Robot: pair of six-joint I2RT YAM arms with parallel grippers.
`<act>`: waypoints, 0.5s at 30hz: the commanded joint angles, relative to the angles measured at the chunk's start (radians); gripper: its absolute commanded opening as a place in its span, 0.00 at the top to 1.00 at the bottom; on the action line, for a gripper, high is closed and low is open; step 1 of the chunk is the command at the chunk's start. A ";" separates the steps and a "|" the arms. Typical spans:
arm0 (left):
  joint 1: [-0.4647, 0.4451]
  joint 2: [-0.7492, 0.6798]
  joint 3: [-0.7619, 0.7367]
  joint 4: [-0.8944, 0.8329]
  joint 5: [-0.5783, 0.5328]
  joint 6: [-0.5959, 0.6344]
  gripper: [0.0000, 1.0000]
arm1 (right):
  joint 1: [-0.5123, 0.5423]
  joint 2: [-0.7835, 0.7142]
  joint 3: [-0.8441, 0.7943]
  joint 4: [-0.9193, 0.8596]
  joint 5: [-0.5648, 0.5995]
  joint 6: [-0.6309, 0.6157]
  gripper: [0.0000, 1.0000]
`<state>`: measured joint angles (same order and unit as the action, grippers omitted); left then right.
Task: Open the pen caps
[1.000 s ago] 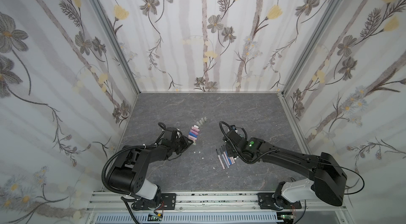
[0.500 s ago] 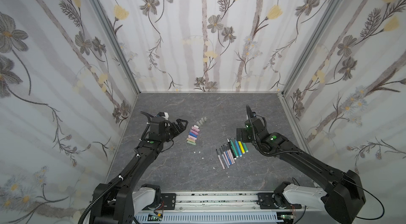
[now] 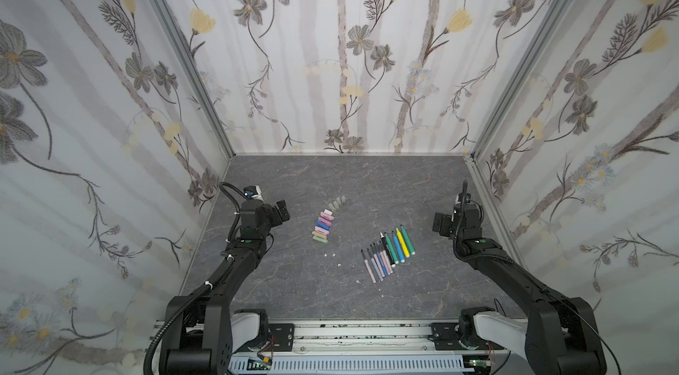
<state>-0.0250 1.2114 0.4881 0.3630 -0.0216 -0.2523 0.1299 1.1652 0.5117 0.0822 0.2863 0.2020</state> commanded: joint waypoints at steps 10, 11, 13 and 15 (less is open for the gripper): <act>0.004 0.232 -0.249 0.856 -0.101 0.180 0.00 | -0.057 -0.011 -0.376 0.898 0.034 -0.124 0.00; 0.009 0.277 -0.271 0.937 -0.108 0.175 0.00 | -0.062 0.002 -0.410 1.002 0.031 -0.139 0.00; 0.013 0.386 -0.307 1.118 -0.111 0.176 0.00 | -0.079 0.039 -0.428 1.105 0.010 -0.139 0.00; 0.013 0.354 -0.312 1.058 -0.093 0.177 0.00 | -0.088 0.074 -0.425 1.153 -0.015 -0.144 0.01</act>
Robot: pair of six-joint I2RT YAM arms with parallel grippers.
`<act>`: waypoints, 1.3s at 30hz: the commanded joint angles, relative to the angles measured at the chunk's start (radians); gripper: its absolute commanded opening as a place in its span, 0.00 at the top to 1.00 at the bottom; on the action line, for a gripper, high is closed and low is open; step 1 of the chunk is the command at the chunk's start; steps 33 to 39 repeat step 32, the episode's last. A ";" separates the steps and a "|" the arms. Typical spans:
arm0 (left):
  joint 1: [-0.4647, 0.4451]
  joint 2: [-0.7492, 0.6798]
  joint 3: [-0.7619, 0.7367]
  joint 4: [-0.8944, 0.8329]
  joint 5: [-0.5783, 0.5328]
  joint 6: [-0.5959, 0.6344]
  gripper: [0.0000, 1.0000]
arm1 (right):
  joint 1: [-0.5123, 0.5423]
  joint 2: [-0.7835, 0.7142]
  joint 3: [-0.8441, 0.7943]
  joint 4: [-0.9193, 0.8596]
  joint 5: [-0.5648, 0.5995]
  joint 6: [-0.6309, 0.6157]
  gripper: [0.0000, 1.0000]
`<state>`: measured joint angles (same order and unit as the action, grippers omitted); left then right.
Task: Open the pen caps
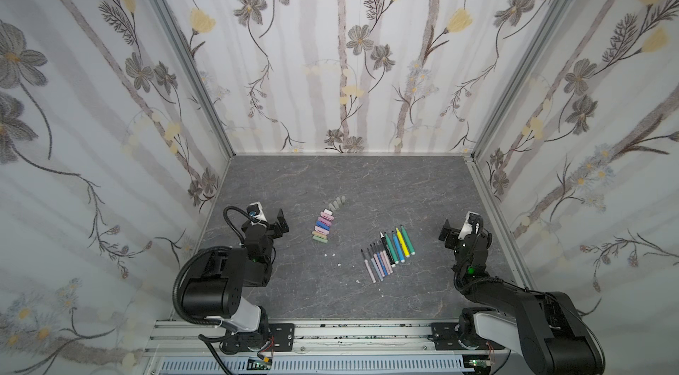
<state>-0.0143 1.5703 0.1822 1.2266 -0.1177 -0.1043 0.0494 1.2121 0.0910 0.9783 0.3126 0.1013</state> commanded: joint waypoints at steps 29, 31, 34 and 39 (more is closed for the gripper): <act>-0.007 0.015 0.066 0.091 0.072 0.066 0.00 | -0.005 0.296 0.096 0.359 -0.056 -0.032 0.00; -0.009 0.016 0.064 0.097 0.061 0.067 0.00 | -0.006 0.296 0.093 0.360 -0.057 -0.032 0.00; -0.010 0.015 0.060 0.104 0.060 0.069 0.00 | -0.006 0.296 0.093 0.362 -0.056 -0.033 0.00; -0.010 0.015 0.060 0.104 0.060 0.069 0.00 | -0.006 0.296 0.093 0.362 -0.056 -0.033 0.00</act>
